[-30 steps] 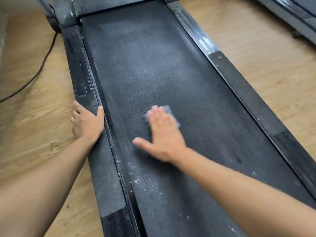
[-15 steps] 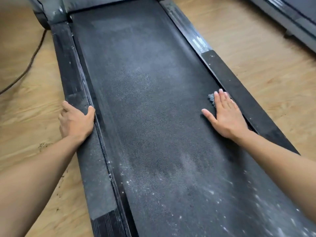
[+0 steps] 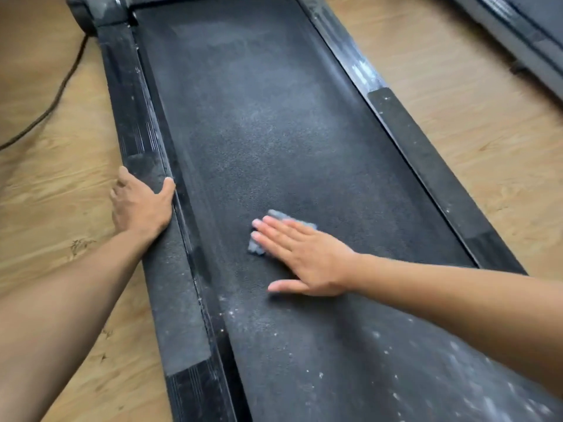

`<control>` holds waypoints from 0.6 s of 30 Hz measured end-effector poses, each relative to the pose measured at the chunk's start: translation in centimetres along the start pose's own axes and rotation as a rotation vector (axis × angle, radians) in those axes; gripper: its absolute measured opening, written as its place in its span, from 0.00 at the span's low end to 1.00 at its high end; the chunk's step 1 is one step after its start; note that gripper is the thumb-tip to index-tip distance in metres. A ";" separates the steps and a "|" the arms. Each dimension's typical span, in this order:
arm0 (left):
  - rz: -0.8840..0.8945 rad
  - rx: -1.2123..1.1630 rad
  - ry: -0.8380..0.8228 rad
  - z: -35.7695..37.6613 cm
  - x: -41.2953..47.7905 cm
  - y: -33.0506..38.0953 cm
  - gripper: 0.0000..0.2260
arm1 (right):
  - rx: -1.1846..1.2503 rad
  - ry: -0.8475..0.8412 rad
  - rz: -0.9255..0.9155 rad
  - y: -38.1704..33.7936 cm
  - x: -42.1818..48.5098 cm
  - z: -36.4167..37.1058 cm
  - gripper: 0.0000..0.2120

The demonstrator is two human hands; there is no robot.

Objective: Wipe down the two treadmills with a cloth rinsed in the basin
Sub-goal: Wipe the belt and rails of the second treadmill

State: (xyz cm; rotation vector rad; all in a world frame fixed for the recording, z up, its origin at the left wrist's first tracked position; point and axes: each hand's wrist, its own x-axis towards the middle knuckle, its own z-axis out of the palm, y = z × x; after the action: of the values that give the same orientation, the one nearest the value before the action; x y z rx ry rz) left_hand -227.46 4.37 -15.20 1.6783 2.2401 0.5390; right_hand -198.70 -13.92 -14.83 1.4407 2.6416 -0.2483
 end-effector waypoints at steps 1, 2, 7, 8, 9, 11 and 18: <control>0.000 0.007 0.001 0.1 -0.1 0.0 0.39 | -0.002 -0.021 0.128 3.7 -2.1 0.0 0.47; 0.000 0.012 0.001 0.2 -0.2 0.0 0.38 | 0.012 -0.032 0.303 7.1 -4.5 0.0 0.47; -0.006 0.057 0.016 0.7 -0.6 0.7 0.37 | 0.263 0.073 0.950 13.6 -10.5 0.2 0.55; -0.002 0.073 0.024 0.8 -0.6 0.8 0.38 | 0.309 0.117 1.021 12.5 -9.1 0.2 0.57; 0.006 0.094 0.024 0.8 -0.6 0.9 0.38 | 0.340 0.143 1.064 10.6 -7.4 0.0 0.58; 0.016 0.127 0.006 0.7 -0.8 1.1 0.39 | 0.357 0.149 0.973 4.8 -3.8 0.2 0.56; 0.021 0.099 -0.055 0.2 0.1 0.5 0.36 | 0.301 0.092 0.194 -14.2 2.1 1.5 0.49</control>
State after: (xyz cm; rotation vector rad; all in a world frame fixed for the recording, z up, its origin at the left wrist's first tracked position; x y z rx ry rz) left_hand -226.95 4.64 -15.16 1.7440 2.2455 0.3879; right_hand -211.71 -20.02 -15.51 1.8266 2.5948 -0.5931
